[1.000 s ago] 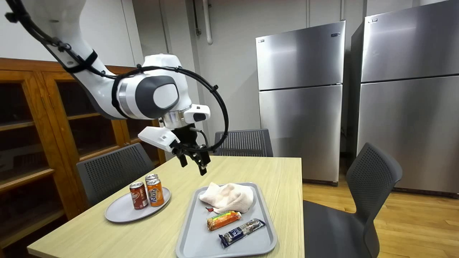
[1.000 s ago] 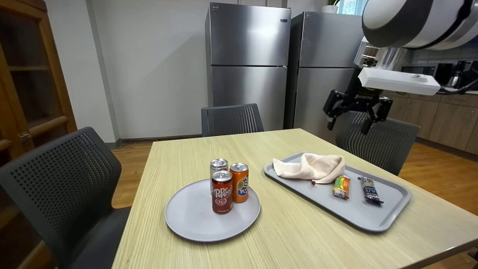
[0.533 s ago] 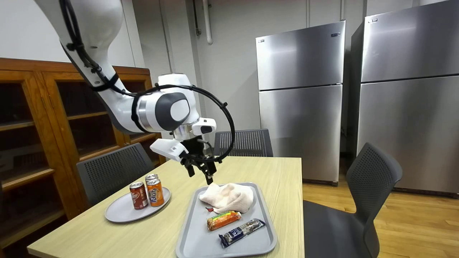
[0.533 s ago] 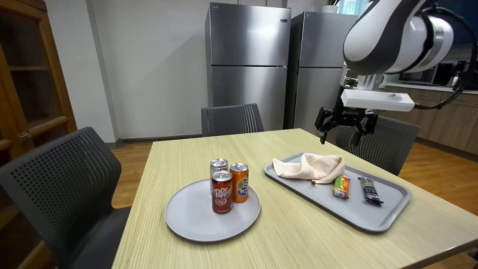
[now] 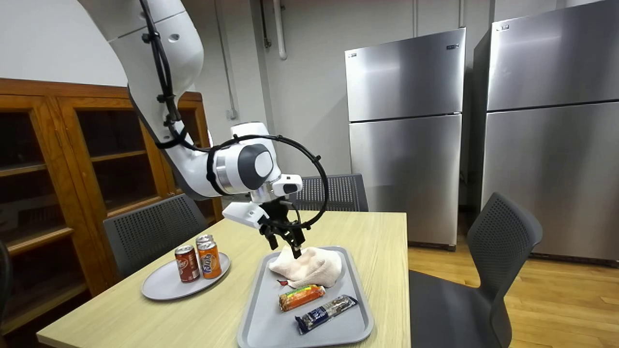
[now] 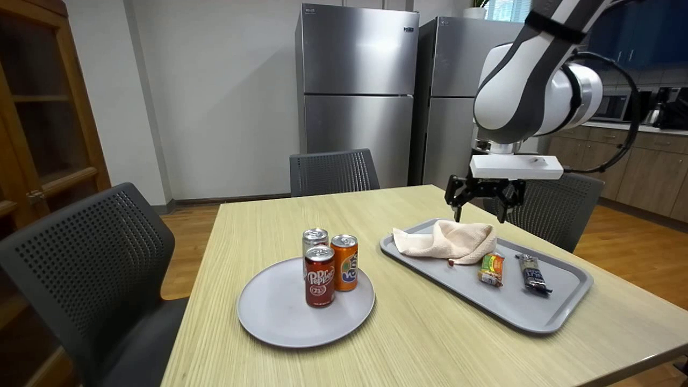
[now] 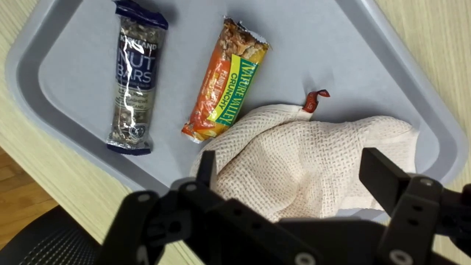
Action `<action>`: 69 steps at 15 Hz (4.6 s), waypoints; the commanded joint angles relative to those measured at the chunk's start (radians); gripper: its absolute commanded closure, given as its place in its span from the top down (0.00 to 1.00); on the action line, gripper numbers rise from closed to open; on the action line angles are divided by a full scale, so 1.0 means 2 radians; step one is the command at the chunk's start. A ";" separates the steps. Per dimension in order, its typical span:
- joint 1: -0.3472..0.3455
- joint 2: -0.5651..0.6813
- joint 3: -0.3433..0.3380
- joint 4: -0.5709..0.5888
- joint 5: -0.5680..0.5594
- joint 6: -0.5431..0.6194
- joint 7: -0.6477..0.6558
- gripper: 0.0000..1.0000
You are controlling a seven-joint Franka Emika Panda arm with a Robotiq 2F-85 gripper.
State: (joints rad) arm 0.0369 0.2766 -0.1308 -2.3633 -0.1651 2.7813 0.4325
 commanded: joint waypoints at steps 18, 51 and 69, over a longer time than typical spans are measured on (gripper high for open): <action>0.047 0.072 -0.041 0.062 0.009 0.008 0.015 1.00; 0.129 0.237 -0.116 0.204 0.053 0.030 0.051 0.25; 0.167 0.182 -0.137 0.205 0.045 0.077 0.043 0.01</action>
State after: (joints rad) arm 0.3450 0.6668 -0.3892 -1.9584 -0.0709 2.9194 0.5115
